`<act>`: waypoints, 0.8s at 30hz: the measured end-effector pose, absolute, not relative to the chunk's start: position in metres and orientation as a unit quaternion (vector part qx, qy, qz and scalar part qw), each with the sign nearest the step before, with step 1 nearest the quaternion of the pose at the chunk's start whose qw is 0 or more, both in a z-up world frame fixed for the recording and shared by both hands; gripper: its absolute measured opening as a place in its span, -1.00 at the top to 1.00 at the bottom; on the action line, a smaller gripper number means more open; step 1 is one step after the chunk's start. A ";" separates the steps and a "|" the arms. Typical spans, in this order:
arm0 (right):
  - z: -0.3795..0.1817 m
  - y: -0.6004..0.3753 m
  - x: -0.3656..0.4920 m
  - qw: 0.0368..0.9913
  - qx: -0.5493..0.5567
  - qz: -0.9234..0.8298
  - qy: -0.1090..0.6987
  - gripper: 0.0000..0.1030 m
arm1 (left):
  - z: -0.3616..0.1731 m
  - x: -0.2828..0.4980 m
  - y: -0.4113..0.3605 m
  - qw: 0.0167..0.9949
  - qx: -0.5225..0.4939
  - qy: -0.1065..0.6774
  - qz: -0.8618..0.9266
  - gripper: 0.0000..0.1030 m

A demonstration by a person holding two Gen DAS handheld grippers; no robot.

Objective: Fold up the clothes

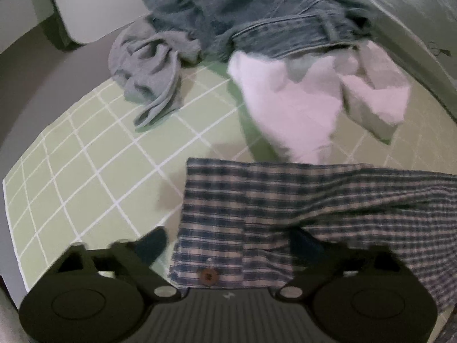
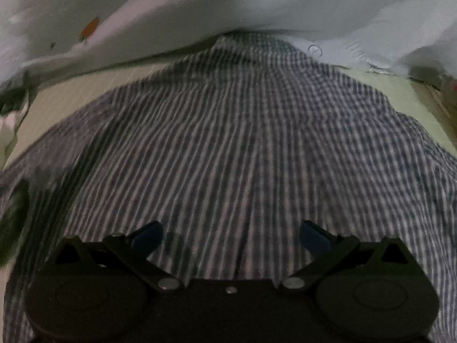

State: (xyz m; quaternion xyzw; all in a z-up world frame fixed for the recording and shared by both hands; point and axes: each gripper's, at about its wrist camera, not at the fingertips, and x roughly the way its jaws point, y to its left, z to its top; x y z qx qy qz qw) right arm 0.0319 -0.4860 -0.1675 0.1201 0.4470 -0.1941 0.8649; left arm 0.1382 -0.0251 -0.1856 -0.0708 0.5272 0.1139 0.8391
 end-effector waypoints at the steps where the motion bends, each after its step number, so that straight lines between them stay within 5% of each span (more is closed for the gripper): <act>1: -0.168 -0.483 0.030 0.864 0.121 -0.193 0.449 -1.00 | -0.183 0.137 -0.029 0.841 -0.066 0.525 0.108 -0.29; 4: -0.169 -0.481 0.029 0.867 0.122 -0.187 0.446 -1.00 | -0.177 0.133 -0.036 0.849 -0.075 0.516 0.084 0.57; 6: -0.166 -0.478 0.029 0.870 0.121 -0.184 0.440 -1.00 | -0.171 0.132 -0.044 0.851 -0.085 0.513 0.071 0.80; 17: -0.138 -0.496 0.005 0.887 0.155 -0.204 0.385 -1.00 | -0.111 0.119 -0.169 0.870 -0.099 0.454 -0.165 0.86; 19: -0.134 -0.499 -0.003 0.889 0.163 -0.212 0.372 -1.00 | -0.103 0.111 -0.200 0.862 -0.097 0.441 -0.230 0.73; 21: -0.129 -0.500 -0.010 0.890 0.169 -0.224 0.360 -1.00 | -0.101 0.101 -0.223 0.856 -0.080 0.437 -0.264 0.17; 22: -0.127 -0.500 -0.014 0.890 0.171 -0.230 0.354 -1.00 | -0.102 0.096 -0.232 0.854 -0.068 0.437 -0.274 -0.50; 23: -0.124 -0.498 -0.016 0.890 0.167 -0.237 0.352 -1.00 | -0.103 0.092 -0.238 0.857 -0.054 0.435 -0.272 -0.87; 24: -0.122 -0.495 -0.017 0.889 0.160 -0.244 0.353 -1.00 | -0.105 0.087 -0.240 0.863 -0.037 0.430 -0.263 -0.87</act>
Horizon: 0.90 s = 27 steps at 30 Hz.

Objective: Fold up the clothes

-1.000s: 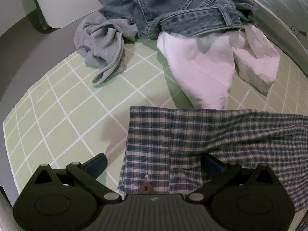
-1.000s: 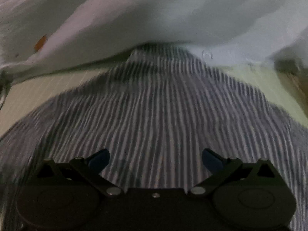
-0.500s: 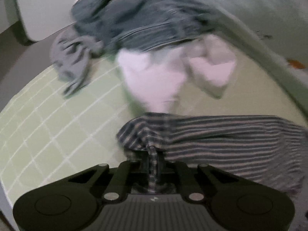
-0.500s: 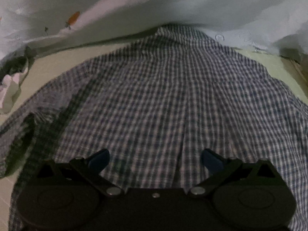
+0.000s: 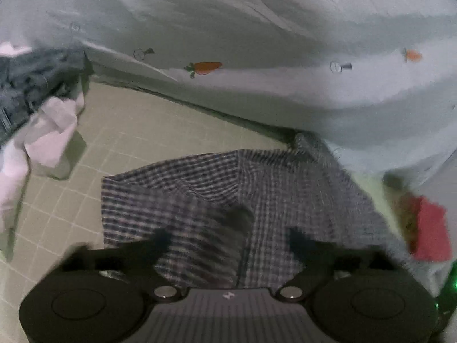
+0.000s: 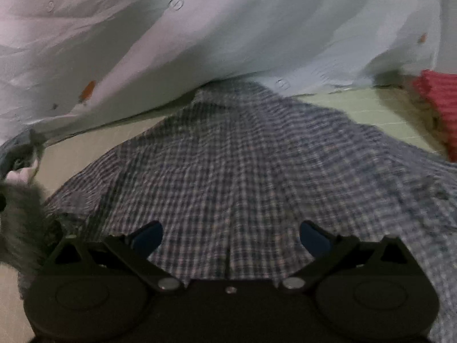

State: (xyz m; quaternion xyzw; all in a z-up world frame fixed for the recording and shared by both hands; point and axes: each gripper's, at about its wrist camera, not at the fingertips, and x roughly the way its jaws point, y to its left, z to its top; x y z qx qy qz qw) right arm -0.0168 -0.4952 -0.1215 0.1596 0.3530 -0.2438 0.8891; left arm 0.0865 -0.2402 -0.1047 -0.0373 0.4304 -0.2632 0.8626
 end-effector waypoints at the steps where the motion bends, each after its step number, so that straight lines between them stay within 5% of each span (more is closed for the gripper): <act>1: -0.120 -0.492 -0.017 0.890 0.153 -0.245 0.353 -1.00 | -0.106 0.082 -0.242 0.868 -0.021 0.425 -0.255 -0.87; 7: -0.117 -0.472 -0.004 0.903 0.172 -0.176 0.351 -0.96 | -0.121 0.078 -0.214 0.872 -0.005 0.451 -0.192 -0.87; 16: -0.149 -0.451 0.028 0.885 0.252 -0.071 0.386 -0.58 | -0.134 0.078 -0.184 0.868 -0.003 0.475 -0.144 -0.88; 22: -0.168 -0.435 0.039 0.872 0.246 -0.042 0.420 -0.06 | -0.134 0.081 -0.184 0.868 0.008 0.471 -0.154 -0.88; 26: -0.170 -0.430 0.039 0.872 0.238 -0.030 0.427 0.62 | -0.130 0.078 -0.189 0.869 0.018 0.466 -0.166 -0.89; 27: -0.169 -0.430 0.038 0.872 0.239 -0.027 0.426 0.63 | -0.129 0.077 -0.191 0.869 0.019 0.464 -0.169 -0.89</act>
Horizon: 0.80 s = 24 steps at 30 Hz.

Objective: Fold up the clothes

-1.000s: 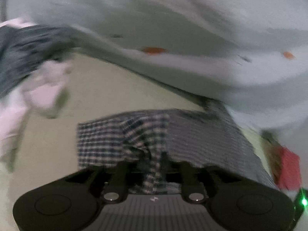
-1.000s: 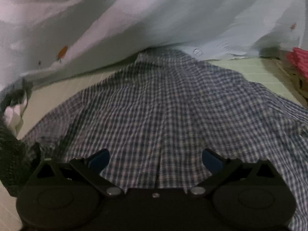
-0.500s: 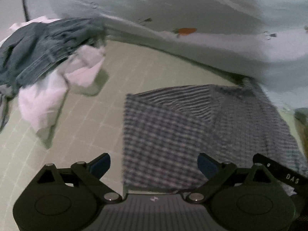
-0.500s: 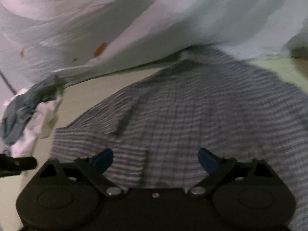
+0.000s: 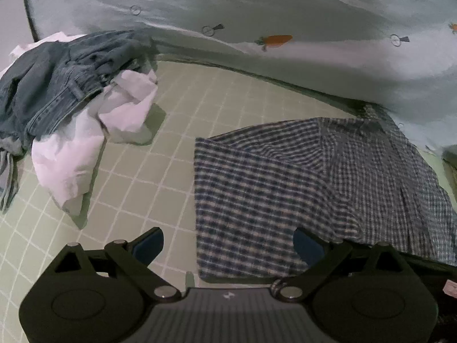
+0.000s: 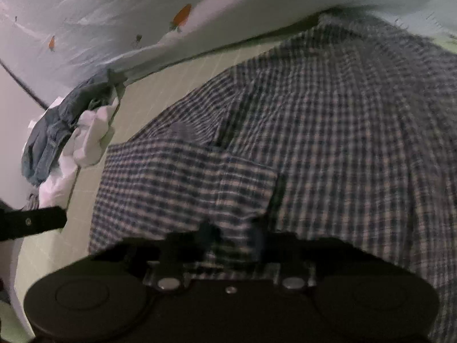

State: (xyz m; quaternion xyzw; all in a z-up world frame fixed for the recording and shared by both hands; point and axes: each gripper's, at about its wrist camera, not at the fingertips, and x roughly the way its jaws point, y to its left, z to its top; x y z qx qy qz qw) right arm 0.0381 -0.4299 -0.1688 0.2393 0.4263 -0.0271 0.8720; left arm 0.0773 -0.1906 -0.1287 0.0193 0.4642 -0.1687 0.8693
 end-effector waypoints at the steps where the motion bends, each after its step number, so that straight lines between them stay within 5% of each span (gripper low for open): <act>1: -0.166 -0.430 0.036 0.874 0.240 -0.026 0.422 0.66 | -0.127 0.076 -0.192 0.869 0.019 0.463 -0.171 -0.89; 24: -0.084 -0.539 -0.063 0.923 0.210 -0.072 0.316 0.74 | -0.042 -0.060 -0.305 0.906 0.023 0.368 -0.209 -0.95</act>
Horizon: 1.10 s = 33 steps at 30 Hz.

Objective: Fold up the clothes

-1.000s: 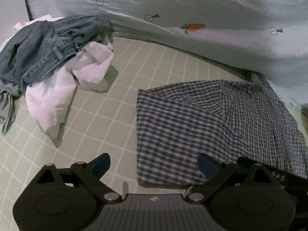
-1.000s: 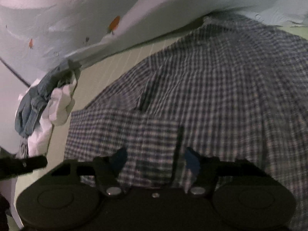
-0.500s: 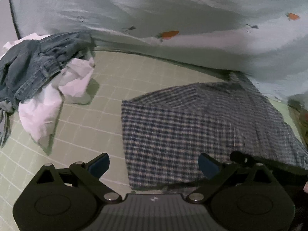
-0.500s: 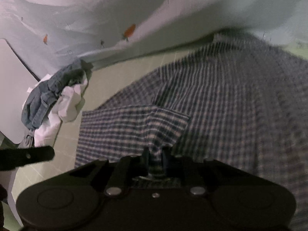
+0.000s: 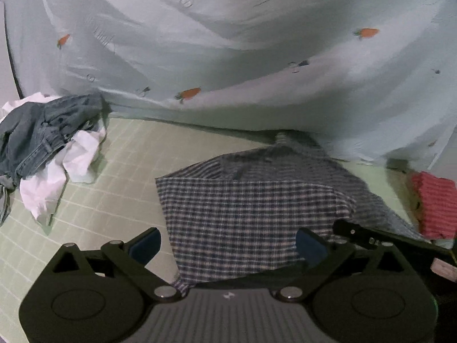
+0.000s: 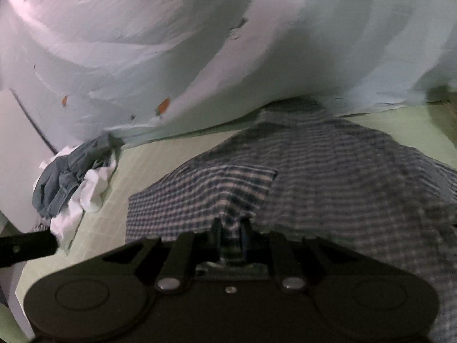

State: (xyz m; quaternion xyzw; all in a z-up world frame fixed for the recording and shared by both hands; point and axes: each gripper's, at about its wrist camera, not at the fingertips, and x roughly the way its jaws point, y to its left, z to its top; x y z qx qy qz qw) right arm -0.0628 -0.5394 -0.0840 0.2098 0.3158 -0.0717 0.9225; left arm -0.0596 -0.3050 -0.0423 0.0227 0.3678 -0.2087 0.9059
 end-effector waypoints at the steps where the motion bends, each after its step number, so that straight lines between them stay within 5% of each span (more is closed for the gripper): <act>1: -0.085 -0.546 -0.068 0.922 0.212 -0.073 0.315 0.74 | -0.042 -0.067 -0.311 0.907 0.023 0.363 -0.210 -0.95; 18: -0.073 -0.679 -0.157 0.944 0.192 -0.117 0.242 0.74 | -0.054 -0.148 -0.416 0.904 0.004 0.331 -0.270 -0.95; 33: -0.120 -0.782 -0.188 0.906 0.249 -0.247 0.236 0.75 | -0.056 -0.115 -0.433 0.915 0.037 0.367 -0.165 -0.95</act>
